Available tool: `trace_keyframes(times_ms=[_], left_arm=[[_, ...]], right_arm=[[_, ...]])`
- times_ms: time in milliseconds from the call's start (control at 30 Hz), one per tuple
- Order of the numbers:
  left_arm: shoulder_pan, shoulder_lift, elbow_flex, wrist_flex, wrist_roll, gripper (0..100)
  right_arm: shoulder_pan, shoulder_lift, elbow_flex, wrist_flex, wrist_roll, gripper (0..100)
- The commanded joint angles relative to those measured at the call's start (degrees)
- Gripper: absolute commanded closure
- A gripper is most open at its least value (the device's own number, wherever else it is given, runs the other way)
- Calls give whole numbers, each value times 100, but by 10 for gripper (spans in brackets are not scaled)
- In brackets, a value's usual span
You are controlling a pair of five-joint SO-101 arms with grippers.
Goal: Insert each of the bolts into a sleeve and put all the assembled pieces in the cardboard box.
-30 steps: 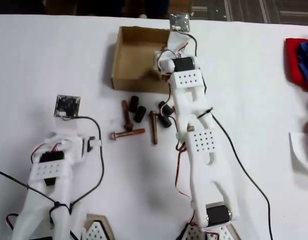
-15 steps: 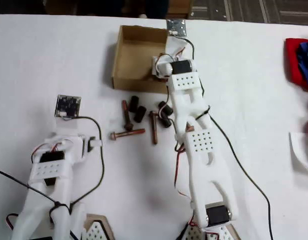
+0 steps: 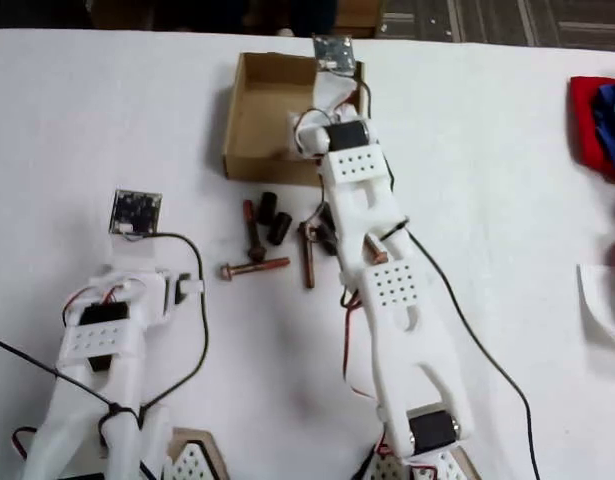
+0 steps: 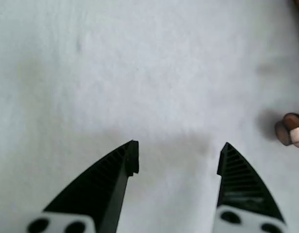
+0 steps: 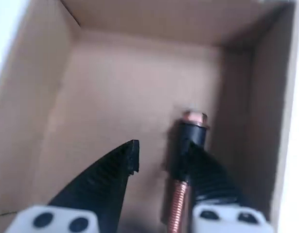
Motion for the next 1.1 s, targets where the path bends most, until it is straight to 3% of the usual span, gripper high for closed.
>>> trace_keyframes(times_ms=[0,467,1067], left_arm=[[44,-26,-22,-70,-9,722],[44,-26,-22,-70,-9,722],[44,-26,-22,-70,-9,722]], right_arm=[[4,-602,-686,84,-26,974],[1305,-163,-545,514,-35,978],[927,488,-527,57,0,977]])
